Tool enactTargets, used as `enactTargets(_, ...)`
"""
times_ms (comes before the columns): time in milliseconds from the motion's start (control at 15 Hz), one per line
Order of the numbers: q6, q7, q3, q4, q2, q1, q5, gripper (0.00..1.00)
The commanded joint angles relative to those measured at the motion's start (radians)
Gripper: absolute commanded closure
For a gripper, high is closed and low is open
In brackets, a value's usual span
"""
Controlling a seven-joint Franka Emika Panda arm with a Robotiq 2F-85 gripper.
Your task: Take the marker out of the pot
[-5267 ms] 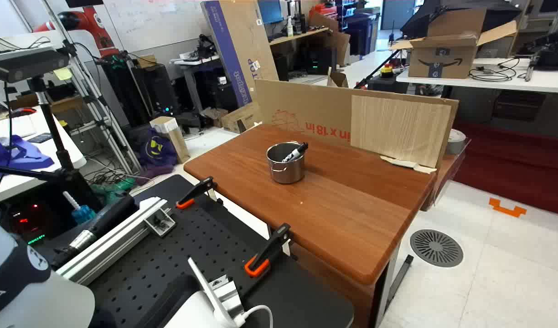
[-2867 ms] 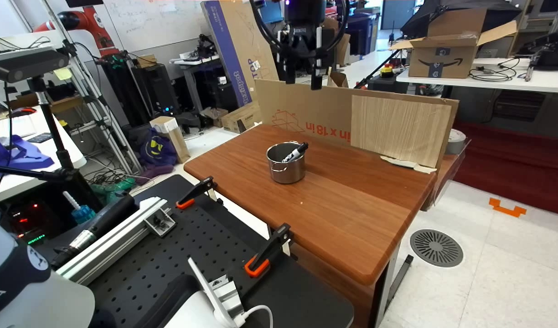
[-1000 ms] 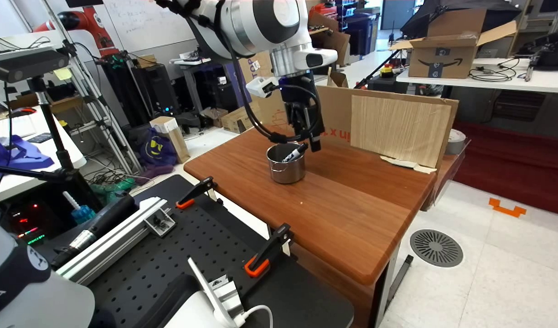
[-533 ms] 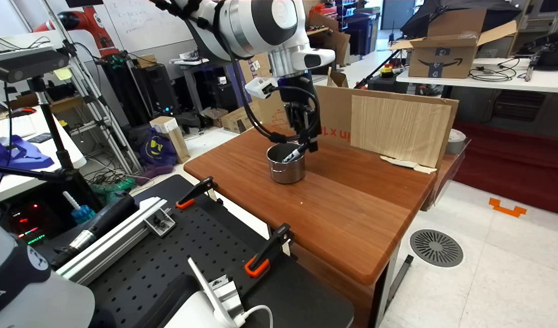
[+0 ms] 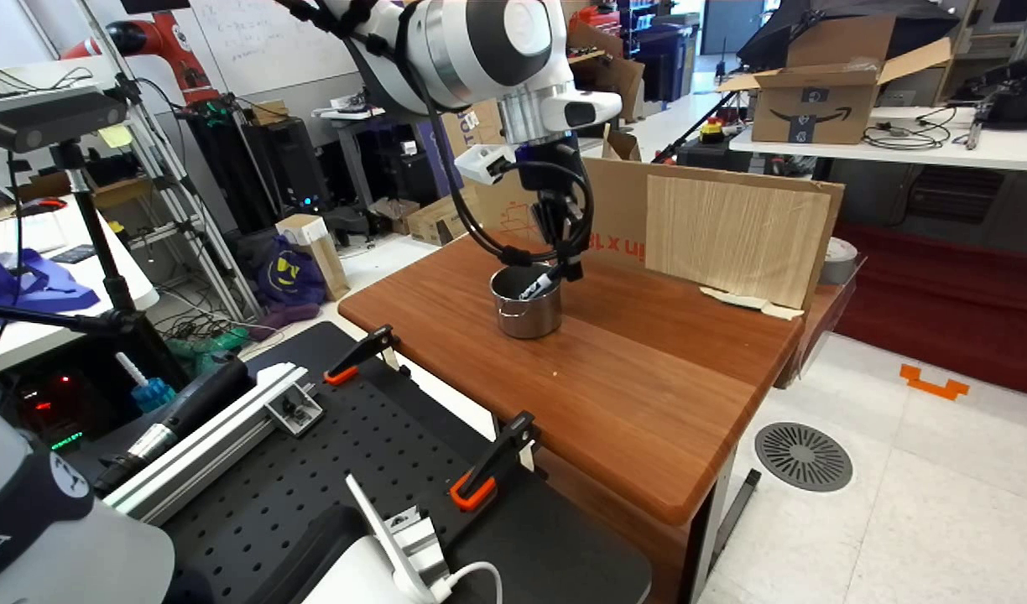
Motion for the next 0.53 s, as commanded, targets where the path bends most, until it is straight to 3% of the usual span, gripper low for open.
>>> enactTargets(0, 0.022, -0.006, -0.024, 0.003, 0.010, 0.022, -0.013, 0.96)
enactTargets(467, 0.005, -0.060, -0.021, 0.001, -0.030, 0.000, 0.011, 0.96)
